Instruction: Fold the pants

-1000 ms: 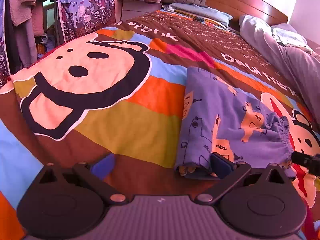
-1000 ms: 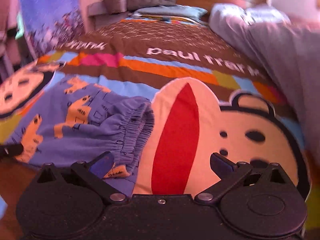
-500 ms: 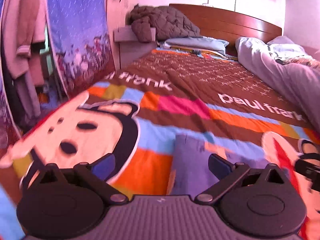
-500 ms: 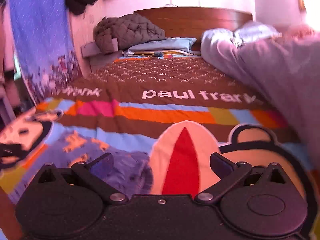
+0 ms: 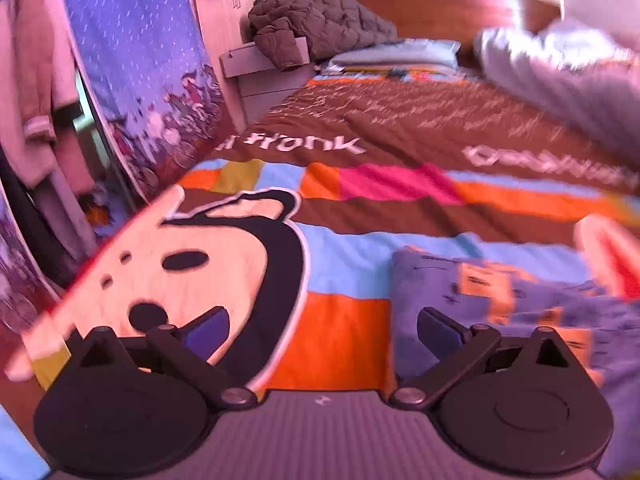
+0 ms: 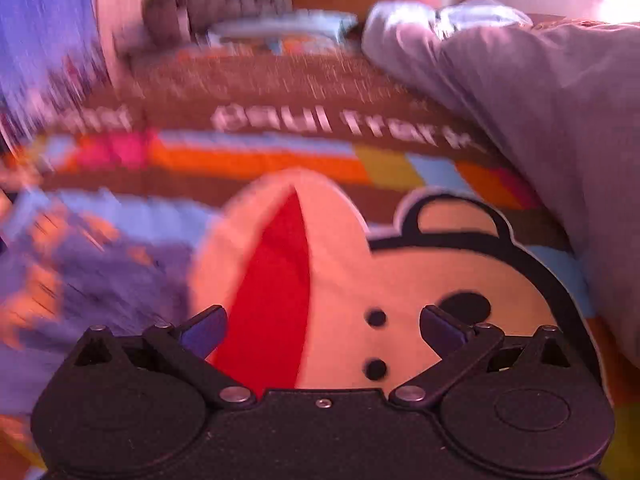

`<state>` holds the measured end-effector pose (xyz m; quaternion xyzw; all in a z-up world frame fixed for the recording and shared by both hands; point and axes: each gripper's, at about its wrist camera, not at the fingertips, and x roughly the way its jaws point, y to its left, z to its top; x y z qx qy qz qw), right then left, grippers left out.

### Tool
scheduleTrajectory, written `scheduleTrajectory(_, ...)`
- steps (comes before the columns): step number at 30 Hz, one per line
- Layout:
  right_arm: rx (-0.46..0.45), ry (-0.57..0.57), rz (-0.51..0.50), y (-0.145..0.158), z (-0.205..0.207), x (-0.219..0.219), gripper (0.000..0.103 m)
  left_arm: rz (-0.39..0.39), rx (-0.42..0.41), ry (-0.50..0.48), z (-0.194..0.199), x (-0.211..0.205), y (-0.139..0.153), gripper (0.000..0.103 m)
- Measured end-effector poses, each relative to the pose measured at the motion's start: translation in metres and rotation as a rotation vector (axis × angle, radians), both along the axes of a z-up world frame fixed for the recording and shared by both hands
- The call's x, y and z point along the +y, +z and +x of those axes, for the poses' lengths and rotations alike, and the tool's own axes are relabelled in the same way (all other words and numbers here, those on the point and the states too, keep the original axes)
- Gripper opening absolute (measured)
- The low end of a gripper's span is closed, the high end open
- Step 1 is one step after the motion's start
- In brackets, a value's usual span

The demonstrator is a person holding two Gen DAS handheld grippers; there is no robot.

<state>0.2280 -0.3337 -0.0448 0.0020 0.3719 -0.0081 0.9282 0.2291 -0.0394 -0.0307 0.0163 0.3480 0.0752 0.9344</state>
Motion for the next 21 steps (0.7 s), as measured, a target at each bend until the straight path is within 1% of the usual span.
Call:
scheduleTrajectory(1,-0.023,0.019,0.048,0.007,-0.006,-0.001,0.102,-0.057,-0.011,-0.024,-0.012,0.004,0.001,0.102)
scheduleTrajectory(3,-0.050,0.069,0.114,0.016,-0.018,0.003,0.102,-0.127,-0.002,-0.054,-0.028,0.012,-0.003,0.102)
scheduleTrajectory(4,-0.045,0.104,0.136,0.016,-0.022,0.007,0.102,-0.151,0.018,-0.062,-0.036,0.013,-0.007,0.102)
scheduleTrajectory(6,0.005,0.161,0.144,0.011,-0.022,0.018,0.102,-0.181,0.088,-0.073,-0.047,0.015,-0.019,0.102)
scheduleTrajectory(7,0.048,0.189,0.126,0.003,-0.022,0.024,0.102,-0.209,0.143,-0.075,-0.048,0.019,-0.027,0.103)
scheduleTrajectory(8,0.090,0.208,0.093,-0.006,-0.023,0.030,0.102,-0.232,0.158,-0.077,-0.050,0.023,-0.029,0.103)
scheduleTrajectory(9,0.122,0.225,0.066,-0.016,-0.023,0.033,0.102,-0.251,0.148,-0.075,-0.052,0.027,-0.027,0.103)
scheduleTrajectory(11,0.117,0.209,0.137,-0.025,-0.029,0.025,0.102,-0.267,0.143,-0.071,-0.056,0.030,-0.027,0.103)
scheduleTrajectory(13,0.141,0.172,0.209,-0.022,-0.033,0.014,0.102,-0.253,0.142,-0.080,-0.058,0.029,-0.028,0.103)
scheduleTrajectory(14,0.154,0.161,0.229,-0.020,-0.035,0.009,0.102,-0.247,0.146,-0.082,-0.058,0.029,-0.028,0.103)
scheduleTrajectory(16,0.172,0.158,0.238,-0.013,-0.044,0.004,0.102,-0.239,0.144,-0.085,-0.059,0.028,-0.026,0.103)
scheduleTrajectory(17,0.177,0.155,0.226,-0.009,-0.047,0.003,0.102,-0.239,0.136,-0.088,-0.061,0.025,-0.023,0.103)
scheduleTrajectory(19,0.145,0.138,0.206,-0.002,-0.051,-0.001,0.102,-0.246,0.072,-0.105,-0.069,0.026,-0.014,0.103)
scheduleTrajectory(21,0.097,0.137,0.240,0.001,-0.054,-0.005,0.102,-0.258,-0.009,-0.152,-0.077,0.026,-0.003,0.103)
